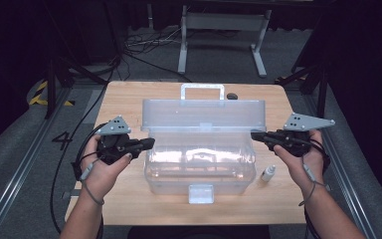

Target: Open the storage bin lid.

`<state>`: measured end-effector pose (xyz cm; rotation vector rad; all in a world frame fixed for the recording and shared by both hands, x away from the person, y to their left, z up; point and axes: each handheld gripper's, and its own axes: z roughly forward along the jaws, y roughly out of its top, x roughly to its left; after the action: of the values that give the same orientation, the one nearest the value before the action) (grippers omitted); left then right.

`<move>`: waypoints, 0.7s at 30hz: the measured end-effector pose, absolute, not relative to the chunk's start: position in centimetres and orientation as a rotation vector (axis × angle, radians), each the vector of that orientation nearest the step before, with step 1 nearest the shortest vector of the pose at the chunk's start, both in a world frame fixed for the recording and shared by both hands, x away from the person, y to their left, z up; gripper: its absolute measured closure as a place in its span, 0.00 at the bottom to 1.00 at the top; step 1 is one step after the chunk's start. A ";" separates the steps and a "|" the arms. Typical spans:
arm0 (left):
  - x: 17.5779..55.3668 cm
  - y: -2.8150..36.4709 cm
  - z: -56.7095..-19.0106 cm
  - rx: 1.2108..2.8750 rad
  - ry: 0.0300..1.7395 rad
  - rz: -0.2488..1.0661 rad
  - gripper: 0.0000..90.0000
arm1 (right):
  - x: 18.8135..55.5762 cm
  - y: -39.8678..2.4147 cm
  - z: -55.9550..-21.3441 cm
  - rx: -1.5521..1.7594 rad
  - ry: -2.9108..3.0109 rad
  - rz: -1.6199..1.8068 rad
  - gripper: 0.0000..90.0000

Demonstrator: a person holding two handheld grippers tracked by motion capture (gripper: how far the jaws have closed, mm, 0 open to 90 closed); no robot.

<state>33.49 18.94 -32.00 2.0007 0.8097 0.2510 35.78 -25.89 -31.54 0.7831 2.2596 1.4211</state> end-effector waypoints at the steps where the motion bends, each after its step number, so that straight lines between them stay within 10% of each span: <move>1: 33.5 19.0 -32.0 2.004 0.812 0.251 0.99 | 35.9 -25.9 -31.4 0.780 2.256 1.420 1.00; 21: 32.4 20.4 -33.2 2.067 0.893 0.154 0.95 | 38.0 -25.8 -30.3 0.772 2.203 1.462 1.00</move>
<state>32.35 20.41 -33.20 2.0669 0.8932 0.1543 38.02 -25.79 -30.26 0.7719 2.2025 1.4622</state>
